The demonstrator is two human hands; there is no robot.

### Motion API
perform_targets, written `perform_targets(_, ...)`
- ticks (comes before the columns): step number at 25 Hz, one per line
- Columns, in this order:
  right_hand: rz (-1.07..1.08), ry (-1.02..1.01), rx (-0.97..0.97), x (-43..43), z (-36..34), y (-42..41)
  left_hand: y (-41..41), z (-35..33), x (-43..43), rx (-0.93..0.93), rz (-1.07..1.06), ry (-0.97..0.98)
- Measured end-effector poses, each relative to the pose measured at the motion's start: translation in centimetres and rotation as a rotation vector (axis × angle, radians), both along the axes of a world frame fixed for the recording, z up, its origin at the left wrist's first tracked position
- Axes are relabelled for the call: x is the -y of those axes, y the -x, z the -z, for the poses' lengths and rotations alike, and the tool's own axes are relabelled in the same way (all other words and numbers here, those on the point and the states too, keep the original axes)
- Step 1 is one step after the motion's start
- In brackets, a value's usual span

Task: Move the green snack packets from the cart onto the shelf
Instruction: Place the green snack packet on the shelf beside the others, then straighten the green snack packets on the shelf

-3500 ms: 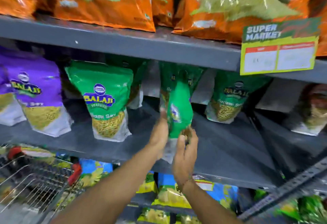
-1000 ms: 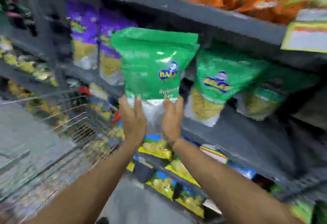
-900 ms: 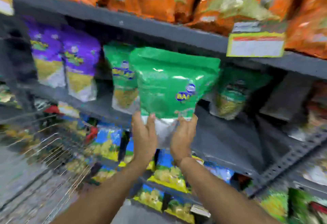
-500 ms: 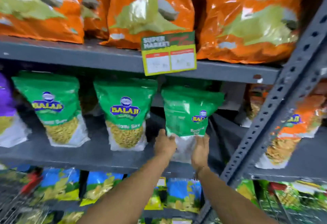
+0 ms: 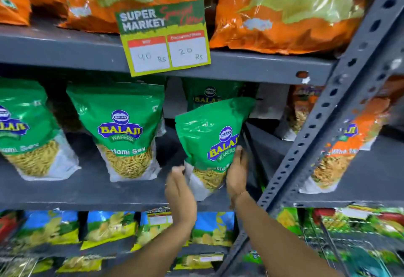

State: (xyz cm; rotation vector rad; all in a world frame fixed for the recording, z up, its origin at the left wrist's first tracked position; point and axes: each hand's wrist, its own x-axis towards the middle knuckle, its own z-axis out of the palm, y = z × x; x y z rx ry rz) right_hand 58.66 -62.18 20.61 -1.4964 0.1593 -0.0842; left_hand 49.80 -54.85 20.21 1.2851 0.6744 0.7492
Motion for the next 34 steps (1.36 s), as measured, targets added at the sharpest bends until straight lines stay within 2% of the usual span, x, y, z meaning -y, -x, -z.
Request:
perform_targets(2,-0.181,-0.041,-0.092,-0.9,0.6,-0.7,-0.3,0.4,1.0,0.023,0.179,0.028)
perform_targets(5,-0.082,0.078,-0.043,-1.8,0.8,0.0,-3.9,0.6,-1.5,-0.075,0.286,0.031)
perform_targets(9,-0.029,0.157,-0.028,-2.2,0.6,0.7,-5.3,1.0,-3.3,-0.065,0.397,0.04)
perform_targets(12,0.161,0.1,0.031,-3.0,1.0,1.6,-3.5,0.9,-4.0,-0.094,0.311,-0.005)
perform_targets(15,0.538,0.248,-0.135,-5.4,2.6,4.8,0.7,2.2,-8.5,0.021,0.13,-0.114)
perform_targets(16,0.549,0.224,-0.132,-7.0,3.1,6.7,2.5,2.4,-10.7,0.037,0.065,-0.129)
perform_targets(17,0.458,0.161,-0.088,-9.7,3.4,8.8,4.3,2.5,-13.8,0.035,-0.025,-0.129)
perform_targets(18,0.276,0.11,-0.044,-12.7,3.6,10.7,5.9,2.2,-16.9,0.038,-0.131,-0.117)
perform_targets(20,-0.185,0.11,0.039,-21.0,2.5,14.3,9.0,1.1,-24.9,0.034,-0.392,-0.117)
perform_targets(21,-0.345,0.086,0.124,-24.8,1.3,15.4,9.7,0.7,-28.7,0.027,-0.486,-0.126)
perform_targets(22,-0.419,0.097,0.208,-28.3,-0.1,15.6,10.2,0.0,-31.9,0.037,-0.534,-0.113)
perform_targets(23,-0.449,0.112,0.277,-31.9,-2.1,15.8,10.5,-0.5,-35.4,0.058,-0.512,-0.099)
perform_targets(25,-0.351,0.124,0.345,-37.4,-5.3,14.7,10.4,-1.8,-41.1,0.067,-0.347,-0.04)
perform_targets(27,-0.162,0.028,0.308,-39.6,-6.9,12.5,9.6,-3.3,-44.7,0.093,-0.126,0.016)
perform_targets(29,-0.048,-0.079,0.261,-39.9,-7.0,10.6,8.7,-4.0,-46.3,0.037,0.019,-0.016)
perform_targets(31,-0.126,-0.12,0.192,-40.2,-6.6,9.7,8.2,-4.1,-46.9,0.056,0.088,-0.041)
perform_targets(34,-0.261,-0.134,0.095,-40.2,-6.6,8.6,8.2,-5.0,-46.1,0.18,0.039,-0.028)
